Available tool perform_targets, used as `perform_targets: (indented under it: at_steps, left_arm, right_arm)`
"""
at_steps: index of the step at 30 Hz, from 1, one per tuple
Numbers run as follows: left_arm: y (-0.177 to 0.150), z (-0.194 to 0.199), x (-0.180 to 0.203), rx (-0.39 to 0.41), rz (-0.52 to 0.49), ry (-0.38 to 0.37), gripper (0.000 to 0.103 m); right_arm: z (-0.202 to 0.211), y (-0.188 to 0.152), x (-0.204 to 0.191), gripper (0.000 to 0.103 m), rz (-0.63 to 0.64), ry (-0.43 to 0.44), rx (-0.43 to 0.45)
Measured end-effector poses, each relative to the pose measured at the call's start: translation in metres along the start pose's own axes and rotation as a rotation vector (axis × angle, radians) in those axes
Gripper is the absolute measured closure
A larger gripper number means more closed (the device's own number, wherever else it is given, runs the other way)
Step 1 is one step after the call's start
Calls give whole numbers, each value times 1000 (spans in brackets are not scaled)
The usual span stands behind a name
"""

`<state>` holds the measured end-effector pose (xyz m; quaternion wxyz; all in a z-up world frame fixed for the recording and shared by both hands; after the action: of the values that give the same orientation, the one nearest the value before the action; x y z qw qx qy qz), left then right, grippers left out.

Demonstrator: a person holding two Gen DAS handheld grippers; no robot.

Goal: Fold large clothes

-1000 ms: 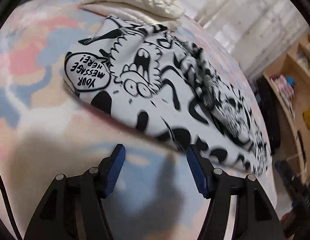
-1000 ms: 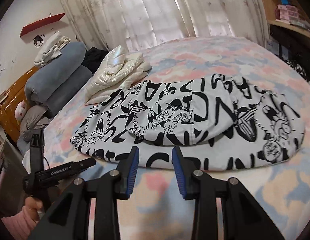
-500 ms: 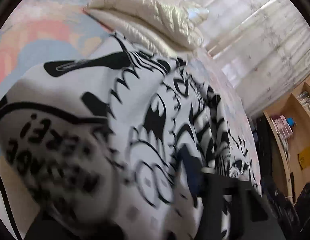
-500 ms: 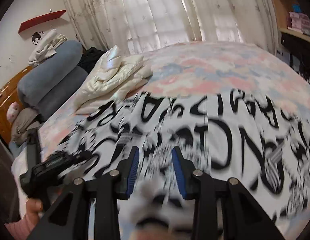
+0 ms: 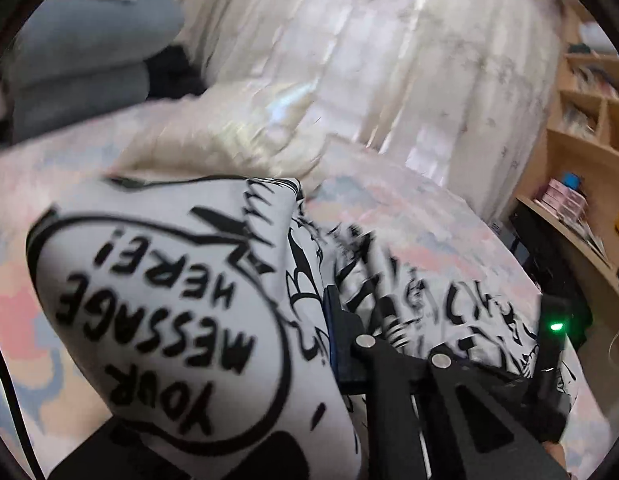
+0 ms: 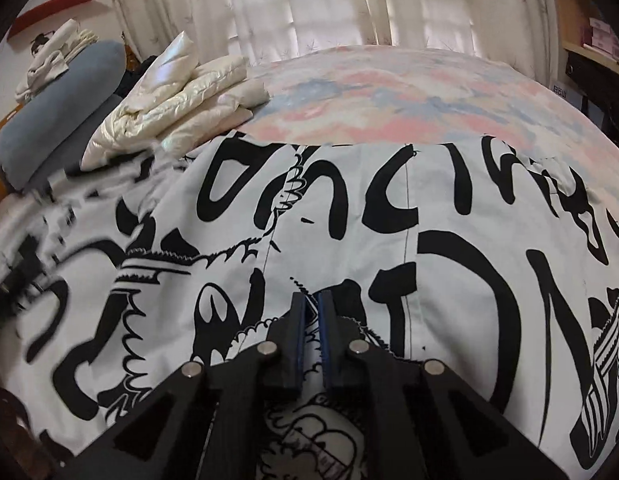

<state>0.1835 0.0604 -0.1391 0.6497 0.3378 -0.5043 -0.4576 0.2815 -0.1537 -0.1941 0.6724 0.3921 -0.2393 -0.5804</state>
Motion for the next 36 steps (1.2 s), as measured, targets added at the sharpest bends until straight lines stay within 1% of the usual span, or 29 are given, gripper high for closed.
perform_targets:
  at_steps: [2,5,9,12,14,16,17,18,19,20,21,22,24,27,30,31,32,34,35,36]
  left_arm:
    - [7,6,16,23,-33,-25,95]
    - [17,3,47,36,-76,-75,95]
    - [25,-1,89,27,-141,-122,95]
    - [25,-4,127,14,-204,-152,95]
    - [22,-7,150,1,-249,-165,95]
    - [18,-11,173,-9,-298,-173,95]
    - [15,-12,186,-14,-330,-181,95]
    - [12,-12,199,-17,-361,-191,95]
    - [8,-11,208,-18,-382,-201,95]
    - [4,-11,220,-21,-407,-214,95]
    - [-2,-12,233,-25,-431,-229,95]
    - [-6,-11,242,-27,-445,-243,95]
    - [-19,-12,268,-35,-481,-283,95]
    - [-48,-9,308,-37,-542,-364,95]
    - [-91,-16,343,-104,-617,-417,95]
    - [-113,-23,353,-157,-650,-426,95]
    - [-129,-31,358,-197,-680,-417,95]
    - [-160,-41,363,-261,-749,-380,94]
    - [-172,-44,364,-275,-777,-361,94]
    - [-175,-44,364,-271,-789,-354,94]
  right_arm:
    - [-1,-1,2,97,-8,15,0]
    - [-2,-1,6,96,-33,41,-5]
    - [-3,0,7,96,-52,63,-12]
    - [-3,-1,12,96,-92,105,-27]
    - [-2,-2,19,96,-140,156,-40]
    - [4,-2,25,96,-196,235,-62]
    - [11,-1,31,96,-237,277,-77]
    - [25,0,40,96,-280,311,-72]
    - [35,1,46,96,-298,320,-57]
    - [52,2,57,96,-310,310,-31]
    - [67,3,68,96,-311,283,-7]
    - [87,1,87,96,-313,222,26]
    - [113,-3,119,96,-327,108,69]
    - [157,-18,180,96,-405,-92,150]
    - [184,-34,221,96,-464,-220,201]
    - [188,-42,235,96,-486,-271,201]
    - [189,-46,242,99,-519,-272,202]
    - [191,-55,253,100,-591,-231,219]
    - [191,-57,253,103,-592,-235,224]
    - [191,-57,251,103,-582,-245,223]
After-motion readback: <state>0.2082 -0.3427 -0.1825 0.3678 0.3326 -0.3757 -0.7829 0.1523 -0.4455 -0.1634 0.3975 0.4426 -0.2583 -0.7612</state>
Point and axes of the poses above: each gripper's, at about its wrist camera, not at the fingertips, and z roughly against the way its jaws point, x to its right, y to its top, the point moved 1 cm from there along -z, roughly the way its jaws point, and after that the axes turned 12 degrees about x, right-handed, at the moved point
